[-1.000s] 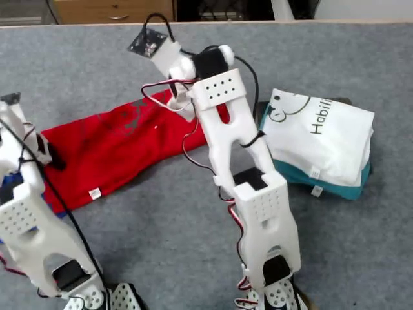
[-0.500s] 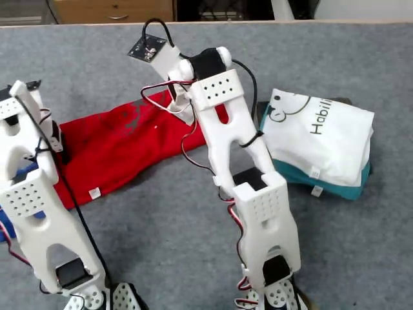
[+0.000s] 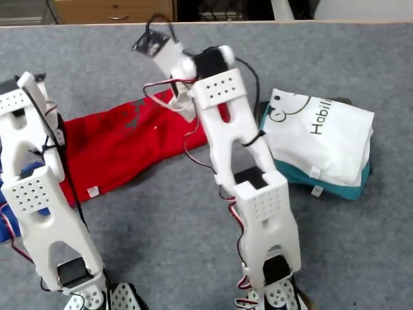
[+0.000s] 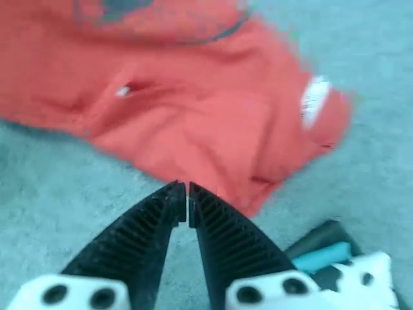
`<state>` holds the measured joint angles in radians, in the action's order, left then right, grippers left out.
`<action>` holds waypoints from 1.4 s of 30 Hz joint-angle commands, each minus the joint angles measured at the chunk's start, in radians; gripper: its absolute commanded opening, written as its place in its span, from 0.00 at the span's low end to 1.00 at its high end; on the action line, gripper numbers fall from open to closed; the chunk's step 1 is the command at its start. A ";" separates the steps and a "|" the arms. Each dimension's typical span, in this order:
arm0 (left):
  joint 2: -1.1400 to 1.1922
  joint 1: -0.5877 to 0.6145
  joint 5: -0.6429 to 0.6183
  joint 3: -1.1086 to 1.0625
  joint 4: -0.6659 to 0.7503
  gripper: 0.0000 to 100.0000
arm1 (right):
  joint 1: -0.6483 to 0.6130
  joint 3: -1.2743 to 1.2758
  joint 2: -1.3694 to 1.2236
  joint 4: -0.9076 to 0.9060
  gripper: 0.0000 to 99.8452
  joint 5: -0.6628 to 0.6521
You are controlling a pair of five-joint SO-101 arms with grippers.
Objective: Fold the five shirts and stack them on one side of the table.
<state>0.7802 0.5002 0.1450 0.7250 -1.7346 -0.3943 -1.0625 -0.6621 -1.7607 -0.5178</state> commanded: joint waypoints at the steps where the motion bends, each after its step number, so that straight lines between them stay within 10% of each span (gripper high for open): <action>1: -0.046 0.010 -0.023 0.111 -0.028 0.03 | 0.061 -0.166 0.077 0.000 0.02 0.034; 8: -0.227 -0.087 -0.031 0.047 -0.028 0.03 | 0.206 -0.390 0.076 0.002 0.02 0.091; 24: -0.410 -0.684 -0.506 -0.002 0.098 0.03 | 0.663 -0.588 0.081 -0.002 0.02 -0.014; 42: -0.226 -0.880 -0.623 0.038 0.529 0.10 | 0.683 -0.576 0.074 0.000 0.02 -0.043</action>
<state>0.5669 -0.3667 -0.4365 0.7112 -1.2236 0.2931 -1.6180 -0.6575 -1.7622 -0.5531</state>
